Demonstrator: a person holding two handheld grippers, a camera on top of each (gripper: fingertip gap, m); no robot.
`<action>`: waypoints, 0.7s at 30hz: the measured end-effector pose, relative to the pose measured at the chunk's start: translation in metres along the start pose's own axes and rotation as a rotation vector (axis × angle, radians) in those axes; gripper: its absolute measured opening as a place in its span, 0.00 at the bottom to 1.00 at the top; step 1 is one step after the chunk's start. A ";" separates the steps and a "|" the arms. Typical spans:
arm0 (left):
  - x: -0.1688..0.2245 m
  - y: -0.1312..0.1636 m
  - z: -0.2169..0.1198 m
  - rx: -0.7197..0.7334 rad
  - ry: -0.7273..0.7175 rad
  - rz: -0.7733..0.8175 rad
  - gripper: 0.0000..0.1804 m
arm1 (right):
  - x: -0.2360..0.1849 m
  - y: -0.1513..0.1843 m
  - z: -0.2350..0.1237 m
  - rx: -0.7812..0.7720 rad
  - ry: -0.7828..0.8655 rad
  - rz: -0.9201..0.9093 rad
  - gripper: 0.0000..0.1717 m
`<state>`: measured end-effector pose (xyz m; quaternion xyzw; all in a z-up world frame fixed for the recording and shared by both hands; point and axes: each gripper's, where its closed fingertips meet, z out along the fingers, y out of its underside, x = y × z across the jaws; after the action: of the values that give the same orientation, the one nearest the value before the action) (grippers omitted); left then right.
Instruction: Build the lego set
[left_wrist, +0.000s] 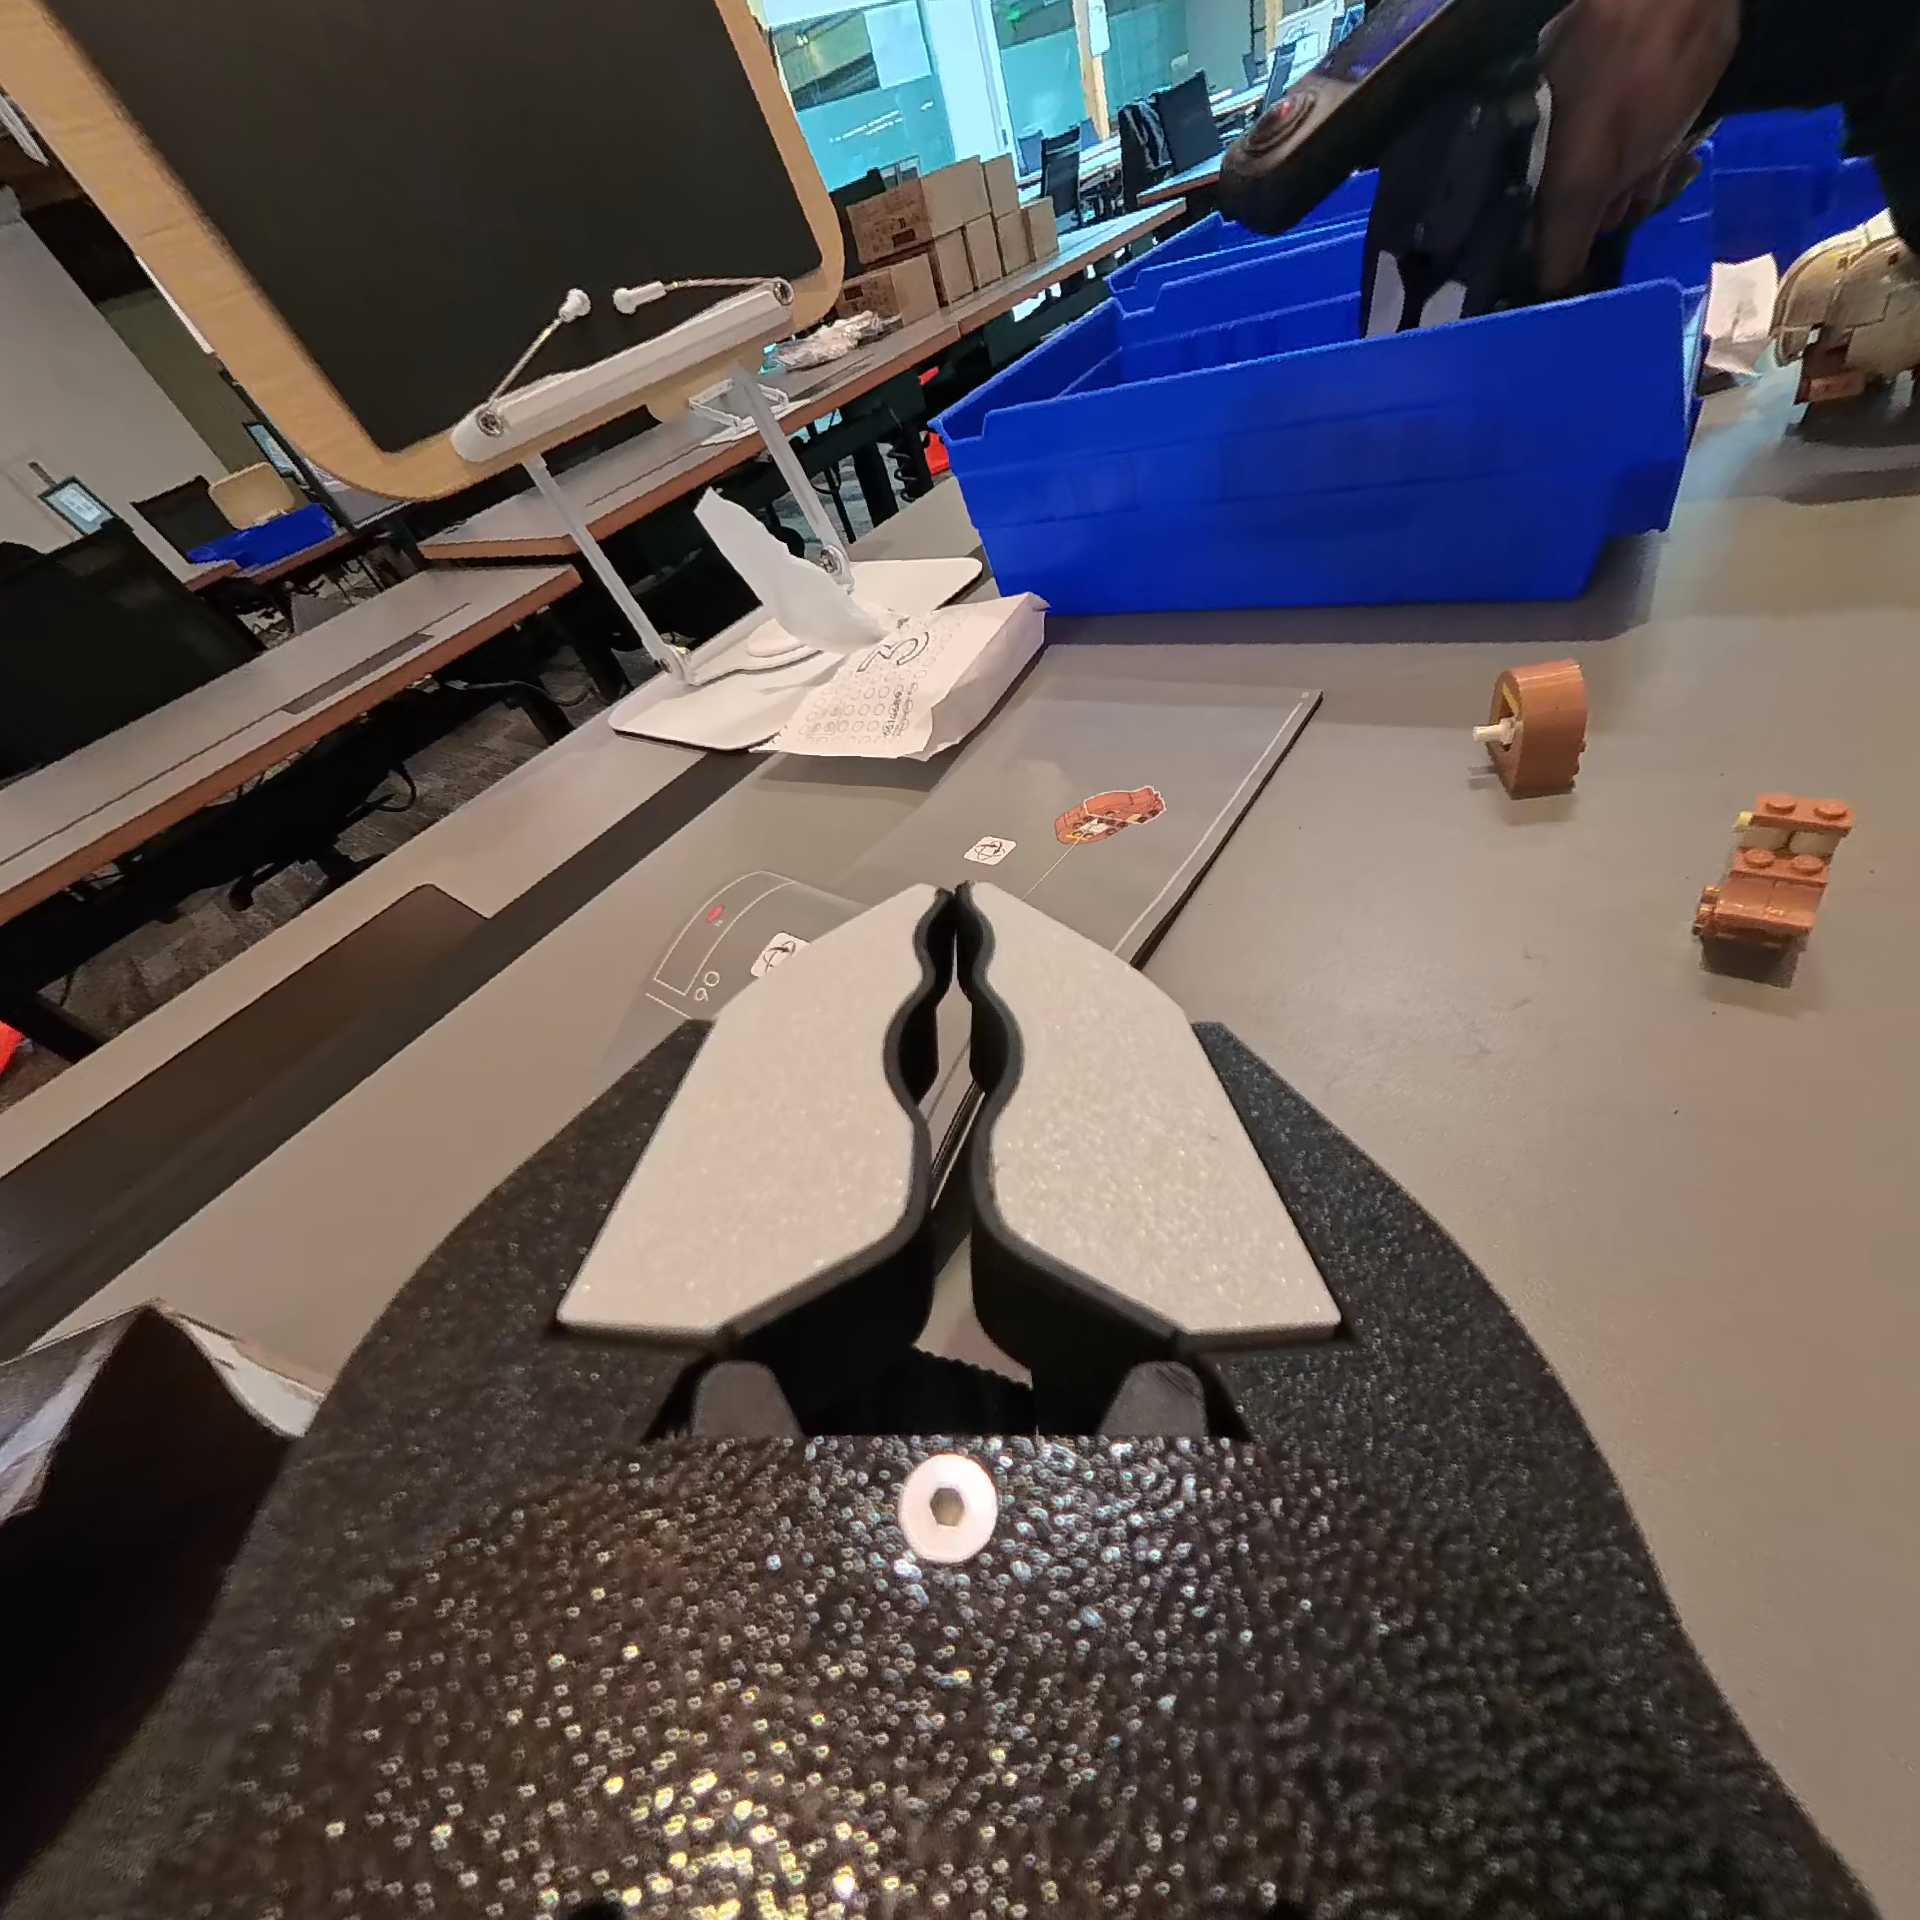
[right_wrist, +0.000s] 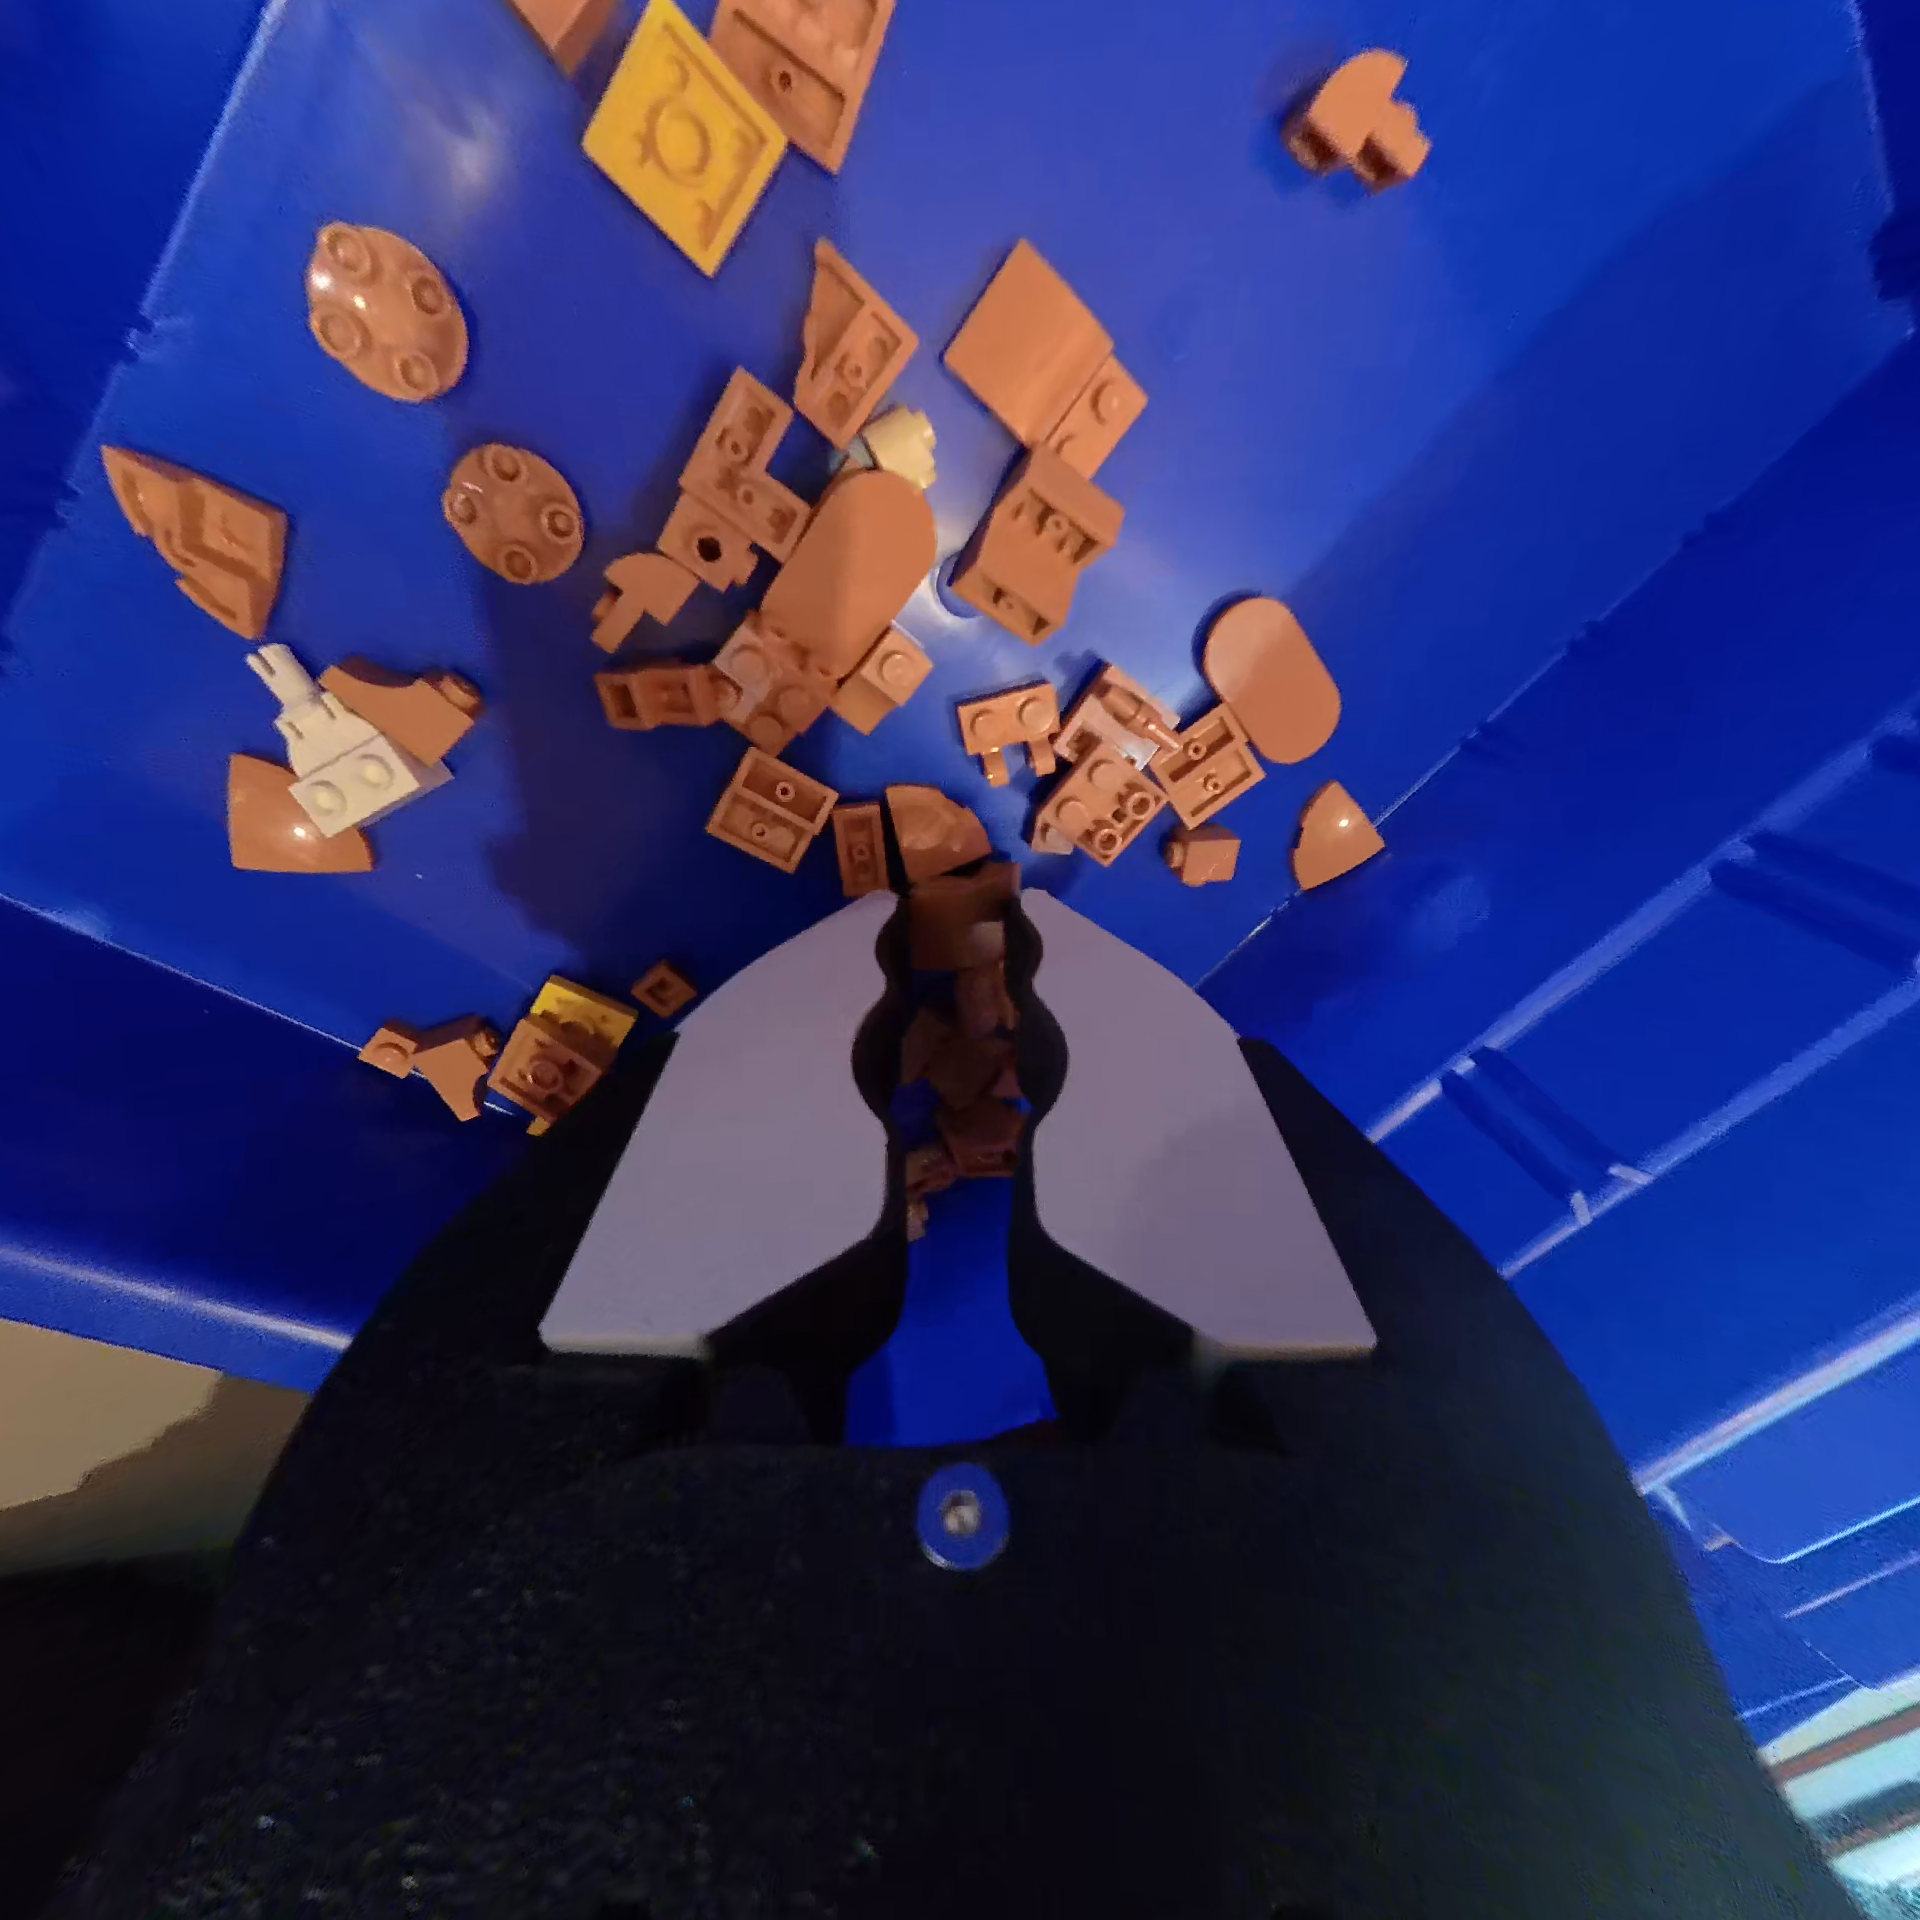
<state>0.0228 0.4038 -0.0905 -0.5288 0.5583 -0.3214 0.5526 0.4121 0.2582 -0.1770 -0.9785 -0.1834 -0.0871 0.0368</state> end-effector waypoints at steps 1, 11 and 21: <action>0.000 -0.001 0.000 0.001 0.000 0.001 0.00 | 0.001 -0.001 -0.003 0.014 0.007 0.003 0.07; 0.000 0.001 -0.001 -0.008 0.009 -0.002 0.00 | -0.005 -0.007 -0.036 0.136 0.000 -0.038 0.05; 0.001 -0.002 -0.002 -0.005 0.008 0.009 0.00 | -0.058 -0.052 -0.118 0.525 -0.084 -0.218 0.04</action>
<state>0.0217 0.4020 -0.0887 -0.5263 0.5636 -0.3199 0.5505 0.3215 0.2739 -0.0698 -0.9127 -0.3053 0.0005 0.2717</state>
